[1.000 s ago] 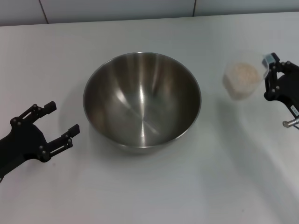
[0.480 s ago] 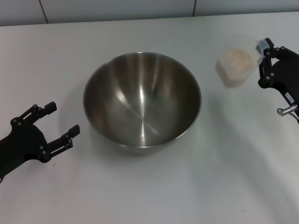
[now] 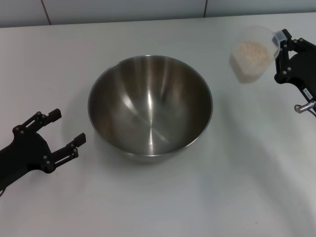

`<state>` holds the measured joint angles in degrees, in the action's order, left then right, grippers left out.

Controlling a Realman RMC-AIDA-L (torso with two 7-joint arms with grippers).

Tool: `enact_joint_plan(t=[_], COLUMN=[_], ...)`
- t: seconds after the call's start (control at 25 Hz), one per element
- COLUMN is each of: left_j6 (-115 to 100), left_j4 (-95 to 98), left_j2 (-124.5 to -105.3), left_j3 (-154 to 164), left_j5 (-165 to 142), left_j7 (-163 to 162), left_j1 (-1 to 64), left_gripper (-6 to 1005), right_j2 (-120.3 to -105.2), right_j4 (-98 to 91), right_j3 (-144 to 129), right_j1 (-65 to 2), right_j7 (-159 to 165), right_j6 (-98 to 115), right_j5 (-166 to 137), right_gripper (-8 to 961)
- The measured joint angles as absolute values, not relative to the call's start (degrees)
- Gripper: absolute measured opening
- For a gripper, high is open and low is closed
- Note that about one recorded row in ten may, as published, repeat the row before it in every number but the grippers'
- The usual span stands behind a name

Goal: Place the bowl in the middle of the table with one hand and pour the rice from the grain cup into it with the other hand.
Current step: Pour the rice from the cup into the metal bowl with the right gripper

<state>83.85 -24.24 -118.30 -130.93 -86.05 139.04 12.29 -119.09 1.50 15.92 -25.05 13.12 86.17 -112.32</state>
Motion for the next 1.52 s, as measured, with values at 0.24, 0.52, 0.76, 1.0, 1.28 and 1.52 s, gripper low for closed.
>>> enact_joint_plan(t=[0.24,0.52,0.76,1.0,1.28,1.52], left_j6=[83.8,83.8,83.7,83.6,83.5,83.4], left_j4=[-24.0,-23.8,-23.8,-23.8,-23.8,-23.8], left_j2=[-118.3,-118.3,-118.3,-118.3,-118.34,-118.36], left_j3=[-130.7,-130.6,-130.6,-130.6,-130.6,-130.6], left_j5=[-86.0,-86.0,-86.0,-86.0,-86.0,-86.0], left_j7=[139.0,139.0,139.0,139.0,139.0,139.0], left_j1=[12.4,13.0,13.1,13.2,13.3,13.3], left_gripper=[829,829,829,829,829,829], right_j2=[-119.09,-119.09,-119.11,-119.09,-119.25,-119.3], right_j4=[0.9,0.5,0.4,0.3,1.4,1.7], right_j3=[16.0,16.5,16.5,16.2,16.0,15.9], right_j1=[-26.2,-28.0,-29.6,-31.9,-33.3,-33.7], right_j7=[13.1,13.1,13.1,13.0,9.6,9.5], right_j6=[85.7,84.6,82.9,80.8,78.1,77.5], right_j5=[-112.3,-112.3,-112.3,-112.3,-112.6,-112.8], right_gripper=[37,37,37,37,37,37])
